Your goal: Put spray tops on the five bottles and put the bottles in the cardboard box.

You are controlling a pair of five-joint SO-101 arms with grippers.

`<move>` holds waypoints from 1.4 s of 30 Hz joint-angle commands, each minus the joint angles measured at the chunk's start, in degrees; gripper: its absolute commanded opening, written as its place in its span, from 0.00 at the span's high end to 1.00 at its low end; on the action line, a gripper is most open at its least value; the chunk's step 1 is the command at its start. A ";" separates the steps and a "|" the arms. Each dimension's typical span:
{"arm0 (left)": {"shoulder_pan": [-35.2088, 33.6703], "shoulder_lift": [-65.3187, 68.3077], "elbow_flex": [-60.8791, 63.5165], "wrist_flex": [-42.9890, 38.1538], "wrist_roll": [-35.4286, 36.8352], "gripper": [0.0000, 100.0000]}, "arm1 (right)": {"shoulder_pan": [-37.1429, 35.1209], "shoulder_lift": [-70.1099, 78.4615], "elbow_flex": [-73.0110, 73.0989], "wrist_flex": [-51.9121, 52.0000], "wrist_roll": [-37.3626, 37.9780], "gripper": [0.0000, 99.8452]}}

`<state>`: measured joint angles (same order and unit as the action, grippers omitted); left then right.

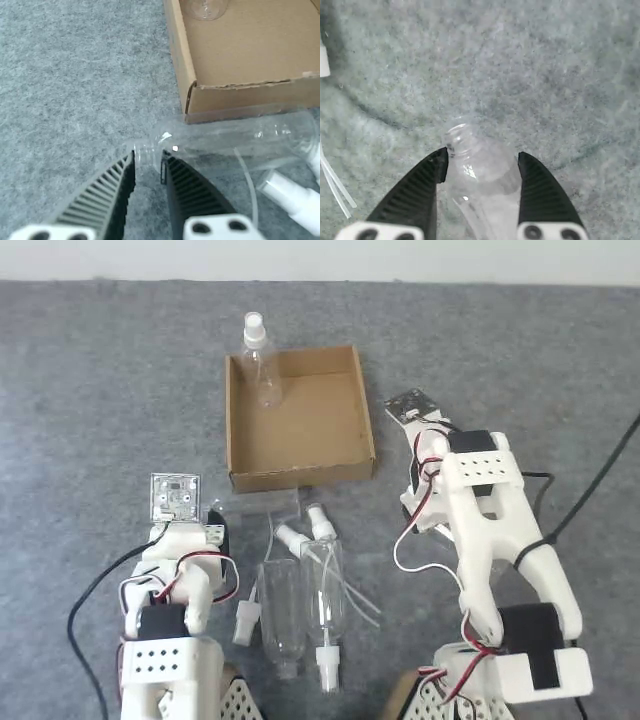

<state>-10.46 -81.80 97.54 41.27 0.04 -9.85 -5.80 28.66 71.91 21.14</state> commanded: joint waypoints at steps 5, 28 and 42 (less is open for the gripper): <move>-0.18 -1.41 -0.57 0.26 -0.44 0.92 | 0.31 -3.47 -1.58 -0.22 -0.35 0.74; -0.18 -1.41 -0.57 0.26 -0.44 0.92 | 0.31 -3.47 -5.45 7.25 27.34 0.63; -0.18 -1.41 -0.57 0.26 -0.44 0.92 | 0.66 8.57 -4.92 -0.66 32.53 0.65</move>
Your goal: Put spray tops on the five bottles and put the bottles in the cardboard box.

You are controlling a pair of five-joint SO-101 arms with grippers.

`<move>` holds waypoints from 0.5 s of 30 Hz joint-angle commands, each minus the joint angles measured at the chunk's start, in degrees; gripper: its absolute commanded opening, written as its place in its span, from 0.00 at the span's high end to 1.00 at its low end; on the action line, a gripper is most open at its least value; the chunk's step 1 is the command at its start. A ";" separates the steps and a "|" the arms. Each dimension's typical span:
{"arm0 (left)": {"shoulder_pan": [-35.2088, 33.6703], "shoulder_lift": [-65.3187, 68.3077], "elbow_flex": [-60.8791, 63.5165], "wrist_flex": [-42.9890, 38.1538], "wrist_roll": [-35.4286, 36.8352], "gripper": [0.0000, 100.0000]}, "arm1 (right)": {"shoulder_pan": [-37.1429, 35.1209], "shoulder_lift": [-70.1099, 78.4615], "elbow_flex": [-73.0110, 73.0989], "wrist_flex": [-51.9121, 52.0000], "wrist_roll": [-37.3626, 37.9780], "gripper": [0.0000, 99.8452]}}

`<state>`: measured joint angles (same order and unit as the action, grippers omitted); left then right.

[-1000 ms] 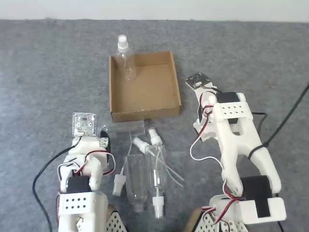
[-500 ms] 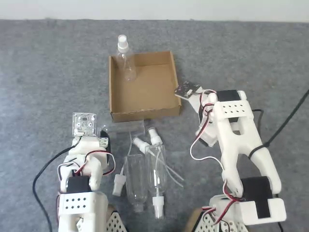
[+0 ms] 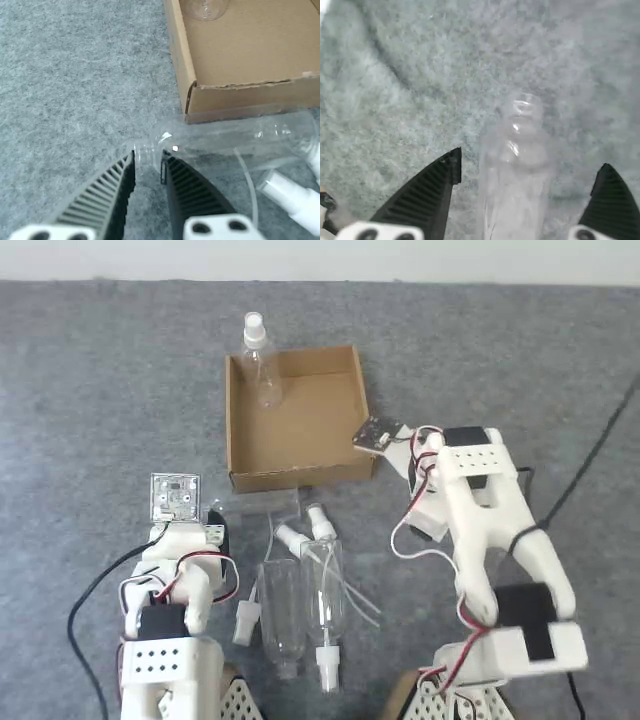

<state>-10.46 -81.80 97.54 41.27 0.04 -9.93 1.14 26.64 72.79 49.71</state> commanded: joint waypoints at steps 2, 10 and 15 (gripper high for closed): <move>-0.18 -1.41 -0.57 0.26 -0.44 0.92 | 0.75 2.68 -3.34 -1.45 5.19 0.70; -0.18 -1.41 -0.57 0.26 -0.44 0.92 | 0.84 3.03 -4.40 -0.92 5.98 0.80; -0.18 -1.41 -0.57 0.26 -0.44 0.92 | 0.84 3.21 -4.31 -0.92 5.98 0.80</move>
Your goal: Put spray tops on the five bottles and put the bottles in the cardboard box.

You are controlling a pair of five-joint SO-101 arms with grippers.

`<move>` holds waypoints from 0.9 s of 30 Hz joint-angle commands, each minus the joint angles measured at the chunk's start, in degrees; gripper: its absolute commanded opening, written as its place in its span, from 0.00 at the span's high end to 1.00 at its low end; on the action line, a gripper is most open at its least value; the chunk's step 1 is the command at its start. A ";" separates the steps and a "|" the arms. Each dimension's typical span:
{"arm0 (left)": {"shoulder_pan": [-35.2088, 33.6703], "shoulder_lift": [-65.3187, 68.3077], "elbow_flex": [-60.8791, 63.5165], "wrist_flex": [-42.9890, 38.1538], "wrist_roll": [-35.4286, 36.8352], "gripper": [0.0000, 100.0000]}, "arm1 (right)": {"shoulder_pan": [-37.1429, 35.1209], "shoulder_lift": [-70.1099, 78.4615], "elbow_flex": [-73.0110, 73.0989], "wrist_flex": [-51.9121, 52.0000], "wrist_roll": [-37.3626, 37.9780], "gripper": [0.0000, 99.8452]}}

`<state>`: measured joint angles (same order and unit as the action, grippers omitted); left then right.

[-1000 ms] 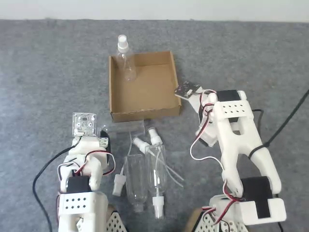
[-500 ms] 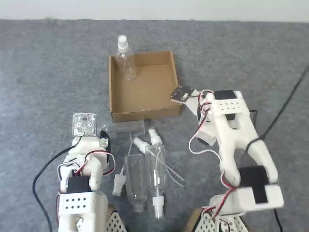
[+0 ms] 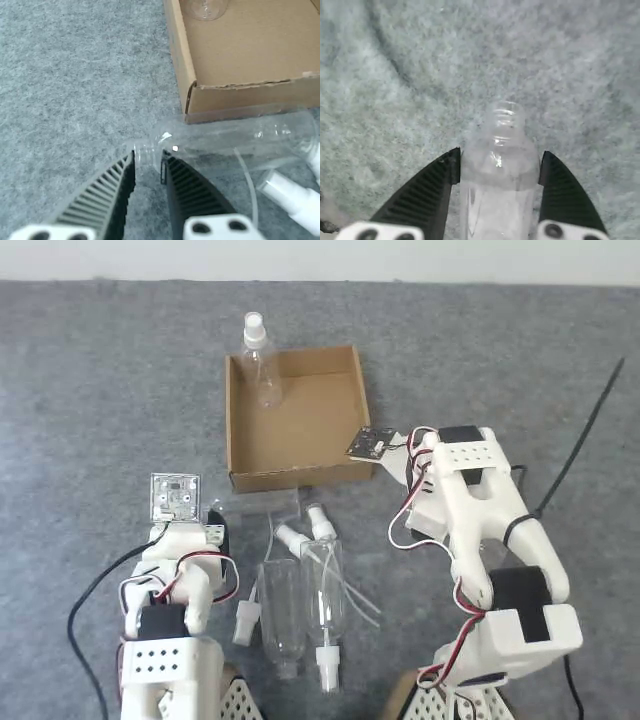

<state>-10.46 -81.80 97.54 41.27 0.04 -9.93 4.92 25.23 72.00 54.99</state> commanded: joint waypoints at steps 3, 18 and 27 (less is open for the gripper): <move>-0.18 -1.41 -0.57 0.26 -0.44 0.92 | 0.84 -0.57 -2.73 -0.13 0.53 0.80; -0.18 -1.41 -0.57 0.26 -0.44 0.92 | 0.84 -0.40 -0.18 -0.22 0.79 0.80; -0.18 -1.41 -0.57 0.26 -0.44 0.92 | 0.75 -0.40 1.14 -0.22 0.44 0.78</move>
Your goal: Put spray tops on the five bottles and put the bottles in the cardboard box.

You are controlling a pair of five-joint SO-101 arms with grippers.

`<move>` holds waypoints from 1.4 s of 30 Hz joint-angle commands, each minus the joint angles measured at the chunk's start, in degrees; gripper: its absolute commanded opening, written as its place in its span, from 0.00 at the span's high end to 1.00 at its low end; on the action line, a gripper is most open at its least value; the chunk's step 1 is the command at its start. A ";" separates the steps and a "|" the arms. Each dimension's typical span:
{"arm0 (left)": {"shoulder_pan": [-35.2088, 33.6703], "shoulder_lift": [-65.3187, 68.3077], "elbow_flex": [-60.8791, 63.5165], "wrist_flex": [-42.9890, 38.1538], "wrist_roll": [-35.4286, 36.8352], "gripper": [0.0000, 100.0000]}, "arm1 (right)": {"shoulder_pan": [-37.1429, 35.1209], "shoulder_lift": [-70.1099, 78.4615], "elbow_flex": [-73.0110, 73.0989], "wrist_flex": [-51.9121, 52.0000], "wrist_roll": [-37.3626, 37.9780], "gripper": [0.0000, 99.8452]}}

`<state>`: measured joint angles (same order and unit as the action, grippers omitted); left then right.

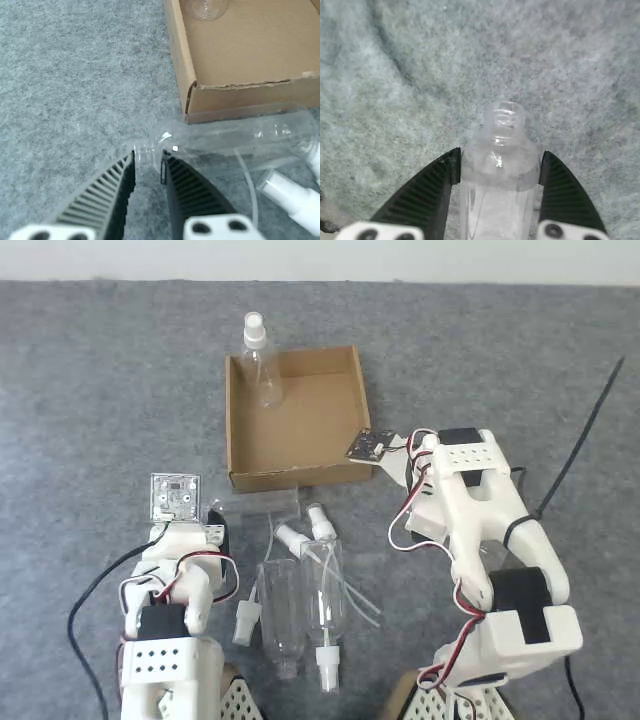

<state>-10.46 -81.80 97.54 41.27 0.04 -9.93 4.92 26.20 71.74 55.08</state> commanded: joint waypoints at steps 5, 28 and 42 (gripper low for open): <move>-0.18 -1.41 -0.57 0.26 -0.44 0.92 | 0.84 -0.48 1.23 0.13 0.35 0.76; -0.18 -1.41 -0.57 0.26 -0.44 0.92 | -0.57 -17.19 0.44 9.98 -10.46 0.88; -0.18 -1.41 -0.57 0.26 -0.44 0.92 | -2.86 -33.01 0.79 11.21 -38.95 0.88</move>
<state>-10.46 -81.80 97.54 41.27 0.04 -10.37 -23.47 28.04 82.55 22.99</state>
